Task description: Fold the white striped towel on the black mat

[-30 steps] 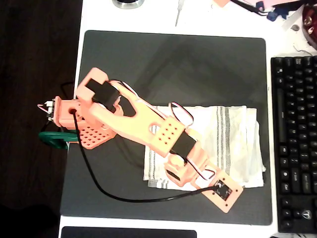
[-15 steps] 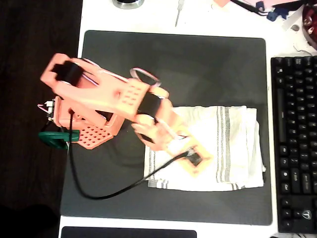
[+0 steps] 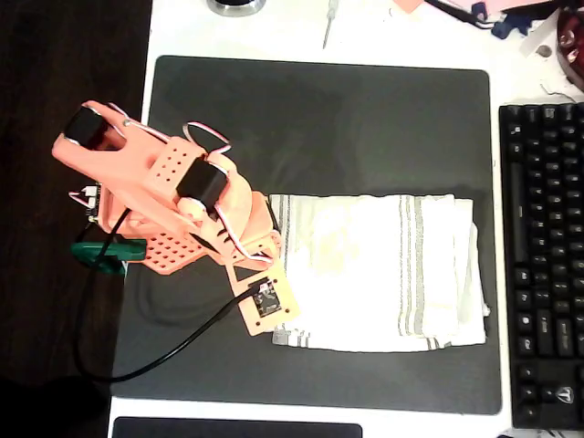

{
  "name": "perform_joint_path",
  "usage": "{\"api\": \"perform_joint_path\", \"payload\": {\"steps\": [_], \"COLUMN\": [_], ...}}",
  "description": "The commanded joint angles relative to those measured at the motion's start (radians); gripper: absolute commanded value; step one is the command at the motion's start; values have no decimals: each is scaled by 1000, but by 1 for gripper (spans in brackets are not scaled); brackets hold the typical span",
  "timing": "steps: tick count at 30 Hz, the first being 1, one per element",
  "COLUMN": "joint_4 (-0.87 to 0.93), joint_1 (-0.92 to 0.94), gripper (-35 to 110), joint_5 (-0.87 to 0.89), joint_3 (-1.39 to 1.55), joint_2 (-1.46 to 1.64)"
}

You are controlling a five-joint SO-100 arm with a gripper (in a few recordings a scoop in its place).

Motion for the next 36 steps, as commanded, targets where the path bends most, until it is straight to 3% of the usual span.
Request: {"api": "perform_joint_path", "payload": {"steps": [1, 10, 16, 21, 30, 36], "joint_4": [-18, 41, -32, -55, -78, -193], "joint_1": [21, 31, 54, 32, -12, -34], "gripper": [0, 1, 0, 0, 14, 14], "joint_5": [35, -74, 98, 141, 110, 144], "joint_3": [3, 0, 37, 26, 54, 115], "joint_2": [-23, -18, -89, -173, -176, -273]}}
